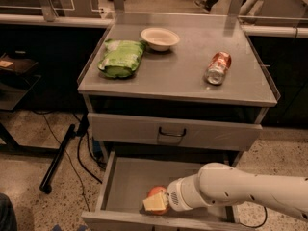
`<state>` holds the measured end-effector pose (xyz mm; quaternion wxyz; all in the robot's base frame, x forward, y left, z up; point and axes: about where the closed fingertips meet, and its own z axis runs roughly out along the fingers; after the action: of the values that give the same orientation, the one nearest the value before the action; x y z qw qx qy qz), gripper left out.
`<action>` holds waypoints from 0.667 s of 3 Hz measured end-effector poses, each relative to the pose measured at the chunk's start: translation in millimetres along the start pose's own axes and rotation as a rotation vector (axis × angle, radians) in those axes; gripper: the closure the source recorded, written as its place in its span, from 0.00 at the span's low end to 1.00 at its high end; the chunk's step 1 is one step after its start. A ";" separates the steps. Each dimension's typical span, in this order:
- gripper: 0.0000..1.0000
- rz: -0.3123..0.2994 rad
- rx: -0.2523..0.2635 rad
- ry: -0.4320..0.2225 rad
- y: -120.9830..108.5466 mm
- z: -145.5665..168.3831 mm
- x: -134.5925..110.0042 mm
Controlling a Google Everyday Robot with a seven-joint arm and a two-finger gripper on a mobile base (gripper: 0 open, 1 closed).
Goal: Place apple into middle drawer
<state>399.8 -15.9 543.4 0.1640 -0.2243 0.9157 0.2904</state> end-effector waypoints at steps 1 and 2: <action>1.00 0.097 0.085 -0.059 -33.6 27.2 -1.3; 1.00 0.155 0.107 -0.075 -52.8 48.8 -0.4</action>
Offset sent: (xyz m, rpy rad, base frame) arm 0.0508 -0.0126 -0.0930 -0.0276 0.0229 -0.2780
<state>435.2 -24.8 481.4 0.1870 -0.1328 0.9376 0.2612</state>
